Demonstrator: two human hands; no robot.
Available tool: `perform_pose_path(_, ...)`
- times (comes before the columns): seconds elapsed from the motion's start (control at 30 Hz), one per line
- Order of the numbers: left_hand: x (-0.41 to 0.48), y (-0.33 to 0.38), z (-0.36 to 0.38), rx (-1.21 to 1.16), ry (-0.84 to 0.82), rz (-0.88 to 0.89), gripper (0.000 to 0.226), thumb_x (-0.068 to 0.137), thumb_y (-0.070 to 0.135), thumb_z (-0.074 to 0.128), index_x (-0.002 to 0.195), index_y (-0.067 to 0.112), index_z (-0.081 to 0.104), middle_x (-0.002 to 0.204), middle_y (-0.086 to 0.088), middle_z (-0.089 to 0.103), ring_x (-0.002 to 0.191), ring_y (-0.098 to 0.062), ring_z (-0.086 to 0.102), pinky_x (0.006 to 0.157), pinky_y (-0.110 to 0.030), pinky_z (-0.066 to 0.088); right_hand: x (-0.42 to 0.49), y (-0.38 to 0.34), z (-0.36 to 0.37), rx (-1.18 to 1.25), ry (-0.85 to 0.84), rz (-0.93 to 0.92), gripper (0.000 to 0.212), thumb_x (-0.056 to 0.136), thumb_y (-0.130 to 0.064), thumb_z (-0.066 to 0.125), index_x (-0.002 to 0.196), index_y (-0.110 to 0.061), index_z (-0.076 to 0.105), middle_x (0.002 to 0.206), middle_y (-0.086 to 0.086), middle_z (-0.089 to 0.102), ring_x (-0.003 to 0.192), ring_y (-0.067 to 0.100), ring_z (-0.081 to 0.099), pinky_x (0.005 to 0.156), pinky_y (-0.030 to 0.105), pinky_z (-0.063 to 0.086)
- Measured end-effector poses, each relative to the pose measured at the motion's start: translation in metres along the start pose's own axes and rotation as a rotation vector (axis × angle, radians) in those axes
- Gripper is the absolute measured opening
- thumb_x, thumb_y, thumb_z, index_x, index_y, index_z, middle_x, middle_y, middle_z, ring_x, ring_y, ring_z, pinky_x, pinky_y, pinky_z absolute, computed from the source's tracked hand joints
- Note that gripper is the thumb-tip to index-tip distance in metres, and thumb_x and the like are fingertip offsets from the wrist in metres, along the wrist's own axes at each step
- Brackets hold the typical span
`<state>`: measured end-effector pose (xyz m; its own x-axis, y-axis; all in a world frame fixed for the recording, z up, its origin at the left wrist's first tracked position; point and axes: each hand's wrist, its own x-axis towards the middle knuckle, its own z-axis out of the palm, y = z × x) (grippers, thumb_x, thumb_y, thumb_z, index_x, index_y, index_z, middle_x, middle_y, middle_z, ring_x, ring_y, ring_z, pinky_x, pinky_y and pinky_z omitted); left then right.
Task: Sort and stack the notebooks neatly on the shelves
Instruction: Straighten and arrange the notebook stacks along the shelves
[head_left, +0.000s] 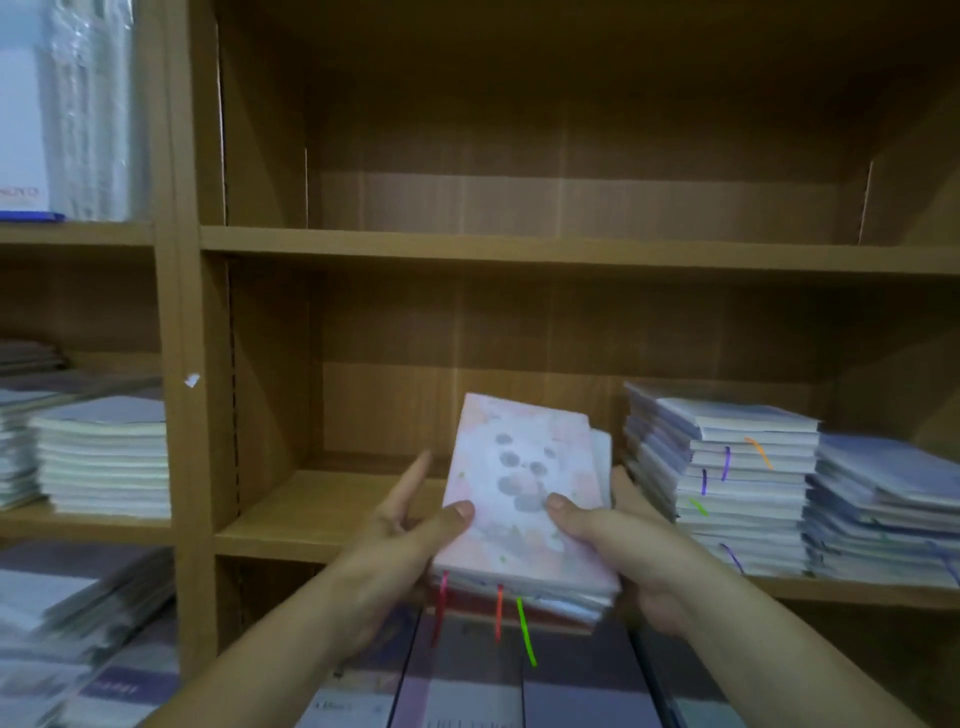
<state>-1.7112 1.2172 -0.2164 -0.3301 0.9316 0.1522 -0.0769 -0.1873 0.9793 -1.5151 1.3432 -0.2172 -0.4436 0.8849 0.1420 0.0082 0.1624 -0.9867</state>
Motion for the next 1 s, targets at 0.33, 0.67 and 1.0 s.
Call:
perform_pose_path(0.33, 0.081, 0.015, -0.026, 0.467, -0.183, 0.191, 0.109, 0.084, 0.015, 0.082, 0.152, 0.062, 0.010, 0.138, 0.025, 0.055, 0.131, -0.009, 0.054, 0.104, -0.047, 0.053, 0.047, -0.042, 0.005, -0.255, -0.127, -0.228, 0.127, 0.092, -0.011, 0.072, 0.143, -0.051, -0.037, 0.153, -0.014, 0.034, 0.141, 0.014, 0.040, 0.116, 0.050, 0.038)
perform_pose_path(0.67, 0.118, -0.012, -0.013, 0.386, -0.273, 0.173, 0.109, 0.089, 0.010, 0.071, 0.153, 0.051, -0.006, 0.149, 0.022, 0.035, 0.124, -0.006, 0.054, 0.087, -0.019, 0.057, 0.074, -0.012, 0.007, -0.183, -0.118, -0.277, 0.140, 0.071, -0.032, 0.087, 0.141, -0.053, -0.032, 0.158, -0.010, 0.032, 0.142, 0.008, 0.040, 0.114, 0.036, 0.043)
perform_pose_path(1.0, 0.125, -0.014, -0.016, 0.534, -0.150, 0.292, 0.126, 0.084, 0.009, 0.072, 0.142, 0.070, -0.023, 0.158, 0.018, 0.025, 0.147, -0.012, 0.033, 0.111, -0.042, 0.047, 0.087, 0.000, 0.005, -0.285, -0.044, -0.334, 0.125, 0.079, -0.004, 0.075, 0.154, -0.049, -0.014, 0.153, -0.016, 0.035, 0.145, 0.008, 0.033, 0.122, 0.049, 0.029)
